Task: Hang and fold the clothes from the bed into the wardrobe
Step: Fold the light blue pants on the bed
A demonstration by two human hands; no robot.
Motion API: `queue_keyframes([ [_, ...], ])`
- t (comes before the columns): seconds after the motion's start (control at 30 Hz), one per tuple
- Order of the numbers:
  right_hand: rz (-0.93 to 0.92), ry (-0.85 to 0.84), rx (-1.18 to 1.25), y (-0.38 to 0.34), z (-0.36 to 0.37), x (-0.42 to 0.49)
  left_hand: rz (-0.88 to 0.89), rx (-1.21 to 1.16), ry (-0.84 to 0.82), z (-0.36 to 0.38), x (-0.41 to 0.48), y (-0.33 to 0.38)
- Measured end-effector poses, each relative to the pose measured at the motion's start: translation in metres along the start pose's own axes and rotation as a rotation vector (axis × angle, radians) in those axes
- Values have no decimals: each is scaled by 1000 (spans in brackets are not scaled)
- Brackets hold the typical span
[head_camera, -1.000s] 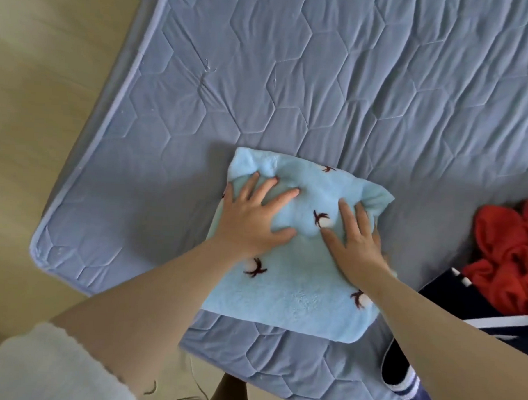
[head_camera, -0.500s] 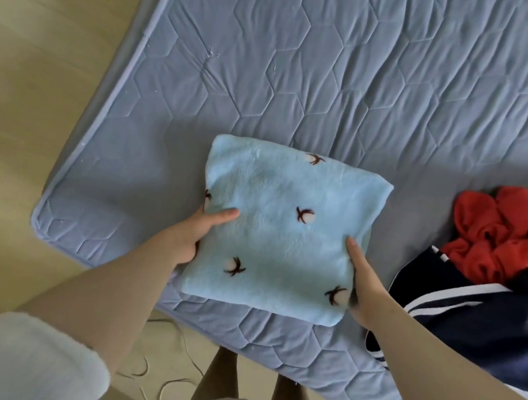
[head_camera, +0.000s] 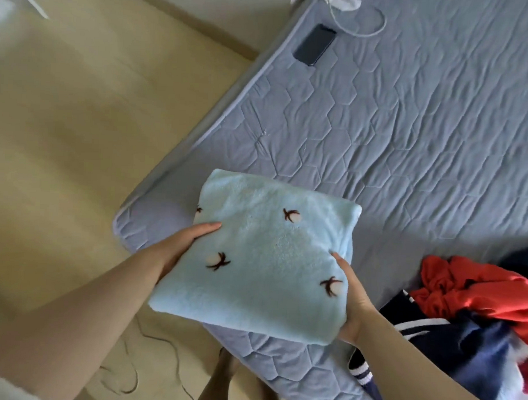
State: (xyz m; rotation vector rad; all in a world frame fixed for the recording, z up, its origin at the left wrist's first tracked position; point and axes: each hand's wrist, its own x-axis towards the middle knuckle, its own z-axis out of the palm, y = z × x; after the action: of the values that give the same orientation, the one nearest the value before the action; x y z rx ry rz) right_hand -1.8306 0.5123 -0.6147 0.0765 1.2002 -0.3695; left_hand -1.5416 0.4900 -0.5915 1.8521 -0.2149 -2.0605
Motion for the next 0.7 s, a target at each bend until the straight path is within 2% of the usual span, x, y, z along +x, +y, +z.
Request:
queue_keyframes([
  [0.17, -169, -86, -200, -53, 87, -61, 257, -131, 74, -21, -103, 50],
  [0.37, -284, -185, -438, -98, 225, -144, 433, -279, 138, -76, -230, 104],
  [0.5, -370, -298, -567, -106, 328, -180, 589, -359, 181, -129, -307, 134],
  [0.7, -445, -586, -709, -80, 496, -199, 829, -509, 285, -250, -398, 146],
])
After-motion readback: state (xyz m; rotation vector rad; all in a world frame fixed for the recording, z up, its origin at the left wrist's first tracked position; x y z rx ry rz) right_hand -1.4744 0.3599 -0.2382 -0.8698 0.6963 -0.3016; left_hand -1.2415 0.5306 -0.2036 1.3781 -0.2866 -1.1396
